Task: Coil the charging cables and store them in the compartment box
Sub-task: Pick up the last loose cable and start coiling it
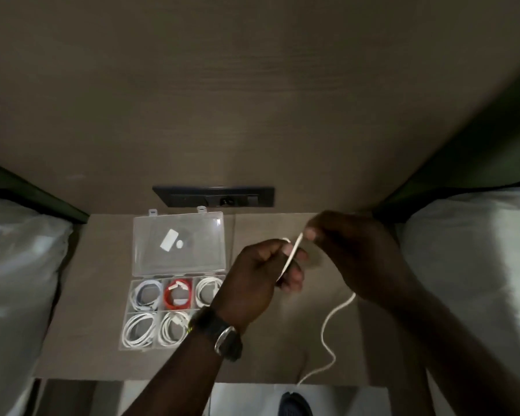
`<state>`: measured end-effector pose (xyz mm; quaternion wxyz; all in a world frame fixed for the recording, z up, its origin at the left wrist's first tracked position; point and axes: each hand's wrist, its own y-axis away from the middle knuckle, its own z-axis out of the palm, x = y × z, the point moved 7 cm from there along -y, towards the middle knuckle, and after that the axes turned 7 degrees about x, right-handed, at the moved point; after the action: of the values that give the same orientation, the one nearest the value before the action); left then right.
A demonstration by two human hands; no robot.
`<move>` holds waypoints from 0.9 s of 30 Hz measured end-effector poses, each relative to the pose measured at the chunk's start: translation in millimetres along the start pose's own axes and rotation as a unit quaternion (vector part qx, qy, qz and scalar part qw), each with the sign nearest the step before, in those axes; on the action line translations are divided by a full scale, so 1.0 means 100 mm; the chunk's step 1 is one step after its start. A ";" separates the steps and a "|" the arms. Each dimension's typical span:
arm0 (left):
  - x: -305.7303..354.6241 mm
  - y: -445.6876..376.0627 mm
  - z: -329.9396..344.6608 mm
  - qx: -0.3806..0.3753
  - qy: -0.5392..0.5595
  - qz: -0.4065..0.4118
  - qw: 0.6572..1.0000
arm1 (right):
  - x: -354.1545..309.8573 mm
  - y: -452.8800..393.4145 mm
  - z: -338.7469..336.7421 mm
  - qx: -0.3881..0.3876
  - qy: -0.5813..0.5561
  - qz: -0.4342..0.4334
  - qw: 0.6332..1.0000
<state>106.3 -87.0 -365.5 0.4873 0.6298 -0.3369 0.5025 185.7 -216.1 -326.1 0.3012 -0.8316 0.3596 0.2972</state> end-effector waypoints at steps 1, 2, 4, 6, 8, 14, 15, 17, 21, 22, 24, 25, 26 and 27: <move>-0.06 0.04 0.06 -0.003 0.072 -0.059 0.996 | 0.12 -0.12 -0.02 0.028 0.000 0.026 0.999; -0.11 0.08 0.12 -0.014 0.171 -0.125 0.977 | 0.23 -0.21 0.00 0.049 -0.039 0.073 0.995; -0.03 0.12 0.27 -0.072 0.381 -0.219 0.896 | 0.38 -0.21 0.12 0.061 -0.108 0.143 0.982; 0.11 0.08 0.26 -0.081 0.519 -0.229 0.819 | 0.34 -0.06 0.38 0.015 -0.098 0.139 0.985; 0.17 -0.04 0.05 -0.014 0.585 -0.182 0.790 | 0.16 0.29 0.70 -0.077 -0.138 0.133 0.978; 0.17 -0.07 -0.54 0.129 0.095 0.062 0.985 | -0.46 0.71 0.66 -0.252 -0.077 0.021 0.964; 0.12 0.01 -0.42 0.082 0.020 0.069 0.994 | -0.49 0.56 0.52 -0.228 -0.052 0.022 0.972; -0.02 0.20 -0.26 -0.002 0.011 0.006 1.000 | -0.50 0.21 0.26 -0.138 -0.008 0.002 0.990; 0.01 0.46 -0.20 -0.102 0.404 -0.187 0.889 | -0.39 -0.09 0.30 -0.024 -0.058 0.066 0.996; 0.10 0.48 -0.22 -0.111 0.477 -0.193 0.850 | -0.38 -0.04 0.43 -0.025 -0.095 0.100 0.990; 0.28 0.47 -0.32 -0.119 0.568 -0.175 0.795 | -0.42 0.18 0.83 -0.062 -0.156 0.148 0.975; 0.33 0.44 -0.42 -0.102 0.598 -0.159 0.779 | -0.47 0.35 1.02 -0.090 -0.166 0.166 0.968; 0.38 0.38 -0.56 -0.073 0.610 -0.135 0.777 | -0.55 0.53 1.17 -0.121 -0.164 0.178 0.963; 0.39 0.32 -0.72 -0.035 0.603 -0.112 0.789 | -0.66 0.70 1.26 -0.144 -0.160 0.180 0.960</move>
<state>65.7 -25.7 -318.2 0.6661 0.2145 0.0811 0.7097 59.4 -137.6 -379.7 0.1735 -0.7291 0.4042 0.5243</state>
